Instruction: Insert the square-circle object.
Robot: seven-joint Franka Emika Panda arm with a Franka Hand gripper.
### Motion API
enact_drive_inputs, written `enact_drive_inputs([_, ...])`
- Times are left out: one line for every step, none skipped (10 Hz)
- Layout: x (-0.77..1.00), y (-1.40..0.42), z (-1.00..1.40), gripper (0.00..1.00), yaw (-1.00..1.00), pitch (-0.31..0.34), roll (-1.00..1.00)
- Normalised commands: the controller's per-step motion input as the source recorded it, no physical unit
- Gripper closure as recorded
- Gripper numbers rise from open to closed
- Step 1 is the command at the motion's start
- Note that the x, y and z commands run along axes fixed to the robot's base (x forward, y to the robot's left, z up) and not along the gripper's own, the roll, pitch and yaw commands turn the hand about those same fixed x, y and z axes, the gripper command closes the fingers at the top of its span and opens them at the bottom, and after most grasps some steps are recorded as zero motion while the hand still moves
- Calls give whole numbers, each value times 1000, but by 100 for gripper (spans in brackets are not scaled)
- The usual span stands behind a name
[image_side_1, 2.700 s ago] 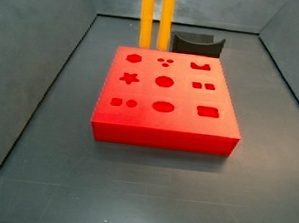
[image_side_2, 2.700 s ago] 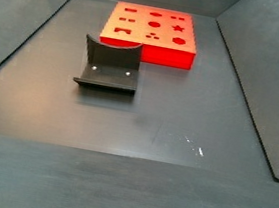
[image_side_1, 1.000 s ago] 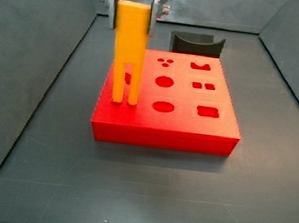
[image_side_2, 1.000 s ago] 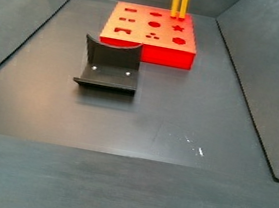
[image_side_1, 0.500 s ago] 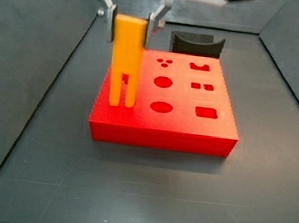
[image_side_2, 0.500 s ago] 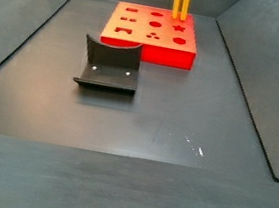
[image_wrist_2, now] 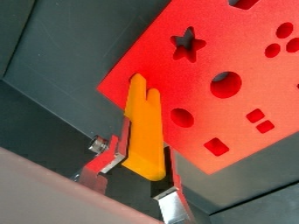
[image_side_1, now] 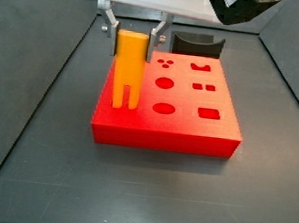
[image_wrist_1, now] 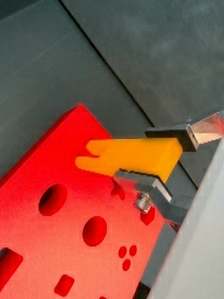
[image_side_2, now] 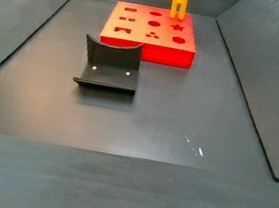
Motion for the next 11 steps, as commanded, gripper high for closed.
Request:
enact_drive_inputs([0, 0, -549, 100, -6, -26, 40])
enact_drive_inputs([-63, -137, -366, 100, 0, 0, 206])
enact_drive_inputs([0, -223, -597, 100, 0, 0, 274])
enact_drive_inputs([37, -194, -703, 100, 0, 0, 303])
enact_drive_inputs([17, -151, -671, 100, 0, 0, 224])
enact_drive_inputs([0, 0, -763, 100, 37, -66, 0])
enact_drive_inputs([37, 0, -917, 100, 0, -133, -51])
enact_drive_inputs([26, 0, -949, 100, 0, -141, -31])
enact_drive_inputs([9, 0, -820, 100, 0, -159, -103])
enact_drive_inputs([0, 0, -551, 100, -34, -214, -229])
enact_drive_inputs([-174, 0, -440, 100, -331, -301, -206])
